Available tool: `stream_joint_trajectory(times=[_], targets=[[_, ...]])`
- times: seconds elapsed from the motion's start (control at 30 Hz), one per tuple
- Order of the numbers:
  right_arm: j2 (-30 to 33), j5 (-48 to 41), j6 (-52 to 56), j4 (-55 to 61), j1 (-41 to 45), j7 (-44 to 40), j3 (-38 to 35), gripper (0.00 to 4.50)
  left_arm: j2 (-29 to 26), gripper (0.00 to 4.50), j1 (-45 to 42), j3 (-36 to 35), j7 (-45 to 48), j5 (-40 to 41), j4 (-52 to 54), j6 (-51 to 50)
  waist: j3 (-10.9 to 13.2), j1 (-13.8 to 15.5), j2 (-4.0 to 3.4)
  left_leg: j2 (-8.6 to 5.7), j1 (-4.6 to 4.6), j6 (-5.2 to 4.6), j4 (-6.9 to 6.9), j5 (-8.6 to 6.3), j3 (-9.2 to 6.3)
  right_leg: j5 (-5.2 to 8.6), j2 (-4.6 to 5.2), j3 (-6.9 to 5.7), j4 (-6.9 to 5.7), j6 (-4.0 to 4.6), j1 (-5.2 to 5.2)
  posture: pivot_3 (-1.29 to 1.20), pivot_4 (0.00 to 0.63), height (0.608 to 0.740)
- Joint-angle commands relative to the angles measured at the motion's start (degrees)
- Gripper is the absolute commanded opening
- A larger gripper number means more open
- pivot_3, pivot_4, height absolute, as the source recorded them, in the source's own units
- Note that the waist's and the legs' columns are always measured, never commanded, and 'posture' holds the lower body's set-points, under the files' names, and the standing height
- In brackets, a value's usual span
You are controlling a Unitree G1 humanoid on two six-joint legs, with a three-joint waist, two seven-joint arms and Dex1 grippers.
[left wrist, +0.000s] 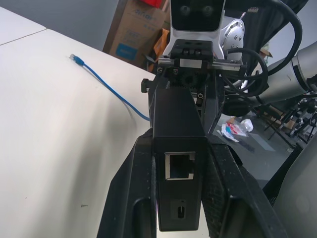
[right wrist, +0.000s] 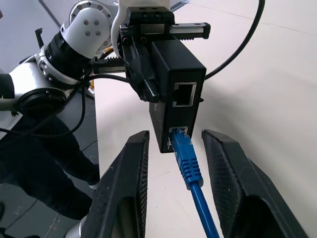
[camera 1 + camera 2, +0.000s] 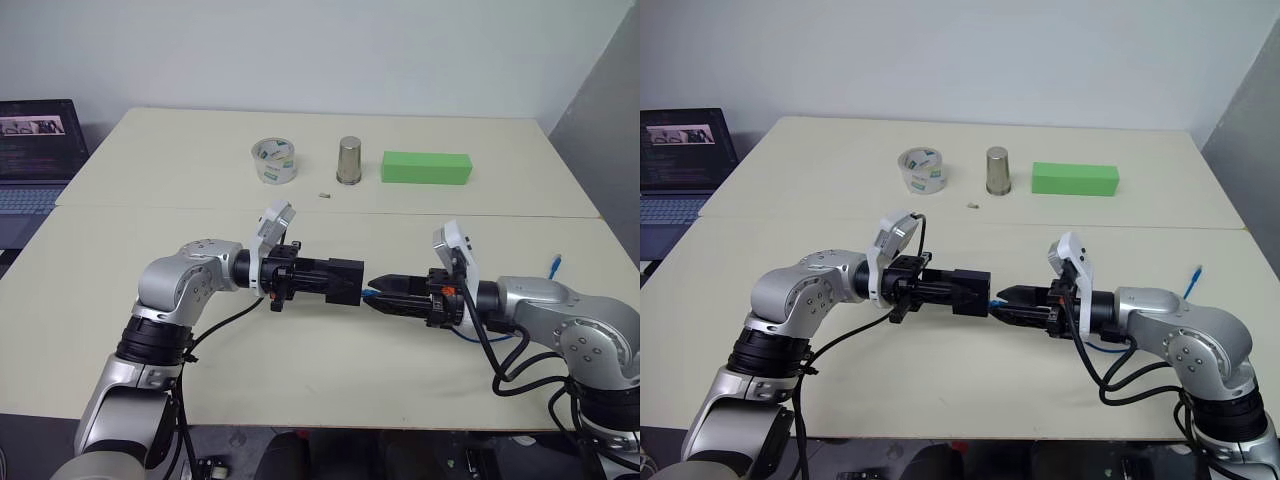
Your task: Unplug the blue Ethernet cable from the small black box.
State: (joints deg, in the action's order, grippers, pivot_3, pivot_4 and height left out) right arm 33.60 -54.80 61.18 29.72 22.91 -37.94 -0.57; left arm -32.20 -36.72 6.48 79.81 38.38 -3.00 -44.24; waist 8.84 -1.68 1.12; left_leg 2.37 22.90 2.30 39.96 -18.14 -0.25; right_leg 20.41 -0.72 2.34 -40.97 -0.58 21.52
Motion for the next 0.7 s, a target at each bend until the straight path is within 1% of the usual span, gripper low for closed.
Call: stream_joint_trajectory(times=[0.03,0.4,0.7], targets=[[0.1,-1.0,-0.4,1.4,-0.1,0.6,-0.5,1.77,0.2,0.78,-1.5,-0.6,0.9,0.8,1.5,1.0,0.0,0.0,0.00,0.00,0.00,0.00,0.00,0.00,0.00,0.00,0.00,0.00,0.01,0.00,0.00,0.00,0.150,0.740],[1.7,0.1,-1.4,2.0,-0.6,-0.5,1.3,1.77,0.4,0.78,-1.4,-0.7,0.8,0.6,1.2,1.3,0.0,0.0,0.00,0.00,0.00,0.00,0.00,0.00,0.00,0.00,0.00,0.01,0.02,0.00,0.00,0.00,0.150,0.740],[1.4,-1.7,-1.1,1.3,-0.4,0.1,0.2,1.77,0.5,0.78,-1.3,-0.5,1.1,0.4,1.1,1.6,0.0,0.0,0.00,0.00,0.01,0.00,0.00,0.00,0.00,0.00,0.00,0.00,0.02,0.00,0.00,0.00,0.150,0.740]])
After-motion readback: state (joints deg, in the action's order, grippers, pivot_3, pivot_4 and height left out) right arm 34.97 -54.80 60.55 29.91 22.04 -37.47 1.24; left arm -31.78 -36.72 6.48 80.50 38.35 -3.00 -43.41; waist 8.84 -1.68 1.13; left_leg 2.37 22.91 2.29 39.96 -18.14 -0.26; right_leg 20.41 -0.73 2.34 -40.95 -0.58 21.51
